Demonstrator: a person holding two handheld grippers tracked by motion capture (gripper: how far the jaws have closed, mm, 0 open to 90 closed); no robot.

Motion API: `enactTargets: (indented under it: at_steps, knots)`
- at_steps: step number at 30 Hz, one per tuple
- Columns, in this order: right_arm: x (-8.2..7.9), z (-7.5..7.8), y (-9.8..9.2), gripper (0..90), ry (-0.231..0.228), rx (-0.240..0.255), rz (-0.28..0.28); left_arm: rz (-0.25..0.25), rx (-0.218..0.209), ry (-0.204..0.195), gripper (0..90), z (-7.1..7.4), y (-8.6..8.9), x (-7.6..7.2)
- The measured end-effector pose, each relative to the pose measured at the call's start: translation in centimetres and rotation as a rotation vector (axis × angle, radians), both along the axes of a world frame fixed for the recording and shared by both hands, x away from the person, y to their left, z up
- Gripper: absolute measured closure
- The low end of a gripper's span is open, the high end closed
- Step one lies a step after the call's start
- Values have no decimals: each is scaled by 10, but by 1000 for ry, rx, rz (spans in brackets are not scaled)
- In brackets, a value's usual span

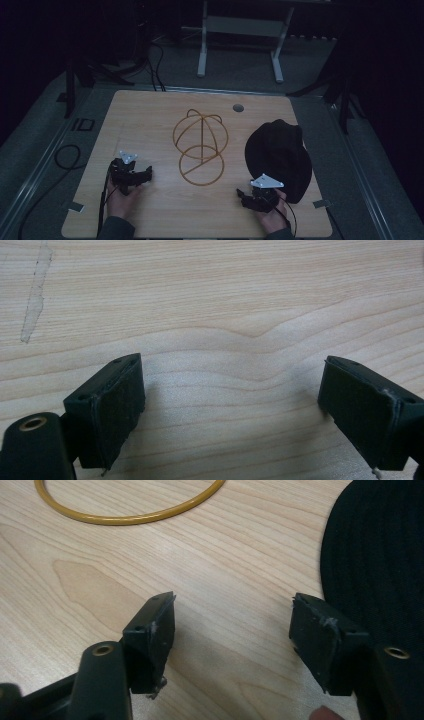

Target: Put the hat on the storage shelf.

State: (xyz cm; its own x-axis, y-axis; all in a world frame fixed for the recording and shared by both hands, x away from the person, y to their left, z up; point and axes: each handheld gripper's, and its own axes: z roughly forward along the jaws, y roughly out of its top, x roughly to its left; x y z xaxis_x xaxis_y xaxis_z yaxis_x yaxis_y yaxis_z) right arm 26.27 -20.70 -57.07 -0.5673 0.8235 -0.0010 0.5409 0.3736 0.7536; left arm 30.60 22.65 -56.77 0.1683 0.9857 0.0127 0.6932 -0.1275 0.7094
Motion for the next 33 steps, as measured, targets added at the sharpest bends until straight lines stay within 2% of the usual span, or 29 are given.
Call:
enactTargets:
  at_steps: [1, 2, 3, 9, 11, 13, 17, 20, 23, 33]
  knots:
    - [0, 0, 0, 328, 0, 0, 0, 0, 0, 0, 119, 0, 0, 0]
    - [0, 0, 1, 247, 6, -6, 5, 0, 0, 0, 119, 0, 0, 0]
    - [1, 0, 1, 201, 14, -7, 7, 0, 0, 0, 119, 0, 0, 0]
    - [0, -1, 2, 174, 21, -15, 18, 1, 0, 0, 119, 0, 0, 0]
    - [-1, 1, 3, 207, 38, -25, 8, 2, 0, 0, 118, 0, 0, 0]
    - [-3, 6, 3, 285, 63, -42, 14, 2, 0, 0, 118, 0, 0, 0]
    - [-4, 8, -2, 407, 71, -44, 23, 2, 0, 0, 118, 0, 0, 0]
    - [-5, 13, -6, 486, 108, -37, 28, 14, 1, -1, 118, 0, -1, -1]
    - [-9, 16, -9, 497, 117, -46, 51, 18, 1, -1, 118, 0, -2, -1]
    - [-16, 32, -5, 490, 140, -153, 118, 20, 0, -1, 118, 0, -2, -1]
